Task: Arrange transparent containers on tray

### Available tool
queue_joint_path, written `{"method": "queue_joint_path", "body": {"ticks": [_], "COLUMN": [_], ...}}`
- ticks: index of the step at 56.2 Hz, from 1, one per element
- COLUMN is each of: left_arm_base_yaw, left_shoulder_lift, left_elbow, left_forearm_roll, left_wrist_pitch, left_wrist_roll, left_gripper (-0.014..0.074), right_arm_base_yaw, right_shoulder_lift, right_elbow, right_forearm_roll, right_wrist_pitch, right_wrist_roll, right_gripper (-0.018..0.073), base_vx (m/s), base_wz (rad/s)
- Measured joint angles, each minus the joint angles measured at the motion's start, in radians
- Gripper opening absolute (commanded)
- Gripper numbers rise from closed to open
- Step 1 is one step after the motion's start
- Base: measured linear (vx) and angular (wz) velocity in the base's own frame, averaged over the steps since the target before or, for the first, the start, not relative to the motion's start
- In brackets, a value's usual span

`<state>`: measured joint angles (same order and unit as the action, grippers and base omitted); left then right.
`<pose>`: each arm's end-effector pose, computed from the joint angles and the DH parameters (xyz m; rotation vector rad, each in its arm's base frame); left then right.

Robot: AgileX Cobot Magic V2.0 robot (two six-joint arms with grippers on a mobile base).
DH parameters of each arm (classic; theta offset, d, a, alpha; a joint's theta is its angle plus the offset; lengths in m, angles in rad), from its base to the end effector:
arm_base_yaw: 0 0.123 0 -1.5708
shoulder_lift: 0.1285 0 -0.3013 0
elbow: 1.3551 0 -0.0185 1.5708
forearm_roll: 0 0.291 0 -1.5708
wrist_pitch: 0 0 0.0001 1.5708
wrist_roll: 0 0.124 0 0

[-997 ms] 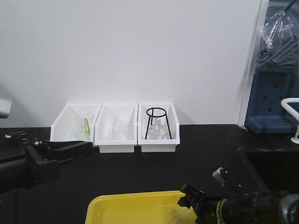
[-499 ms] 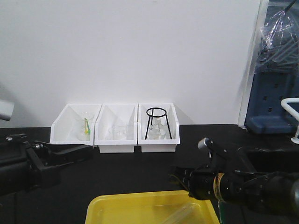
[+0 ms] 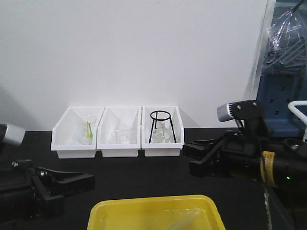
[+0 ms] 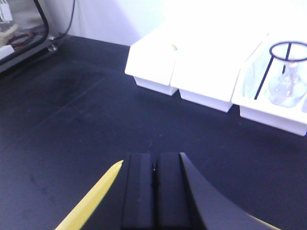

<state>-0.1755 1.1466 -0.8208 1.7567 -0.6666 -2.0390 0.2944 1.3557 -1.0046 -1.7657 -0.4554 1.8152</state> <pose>0.2731 -0.1249 0.3236 0.3850 1.9398 -0.9036 0.3333 0.1569 0.3259 -0.5549 1.8651 0.6443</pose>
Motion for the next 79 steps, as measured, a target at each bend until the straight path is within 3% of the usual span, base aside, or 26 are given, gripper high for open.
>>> {"method": "queue_joint_path", "body": {"ticks": [17, 27, 69, 75, 79], "left_arm_base_yaw": [0.000, 0.000, 0.000, 0.000, 0.000], "left_shoulder_lift": [-0.146, -0.246, -0.267, -0.263, -0.259], "left_elbow": [0.153, 0.184, 0.186, 0.189, 0.198], "left_forearm_roll": [0.000, 0.000, 0.000, -0.003, -0.098], "left_wrist_pitch": [-0.033, -0.013, -0.014, -0.001, 0.048], "left_wrist_roll": [0.000, 0.000, 0.000, 0.057, 0.199], "left_gripper": [-0.0001, -0.0001, -0.0001, -0.0001, -0.0001], "right_arm_base_yaw": [0.000, 0.000, 0.000, 0.000, 0.000], "right_shoulder_lift": [-0.299, -0.403, -0.425, -0.425, -0.425], "right_elbow": [0.230, 0.286, 0.292, 0.292, 0.292], "right_forearm_roll": [-0.004, -0.004, -0.004, -0.004, -0.004], "right_wrist_pitch": [0.015, 0.070, 0.080, 0.080, 0.079], "right_wrist_roll": [-0.009, -0.009, -0.009, -0.009, -0.009], "right_gripper": [-0.0013, -0.0013, -0.0013, -0.0013, -0.0013], "base_vx": [0.00, 0.00, 0.00, 0.00, 0.00], "base_wz": [0.00, 0.00, 0.00, 0.00, 0.00]}}
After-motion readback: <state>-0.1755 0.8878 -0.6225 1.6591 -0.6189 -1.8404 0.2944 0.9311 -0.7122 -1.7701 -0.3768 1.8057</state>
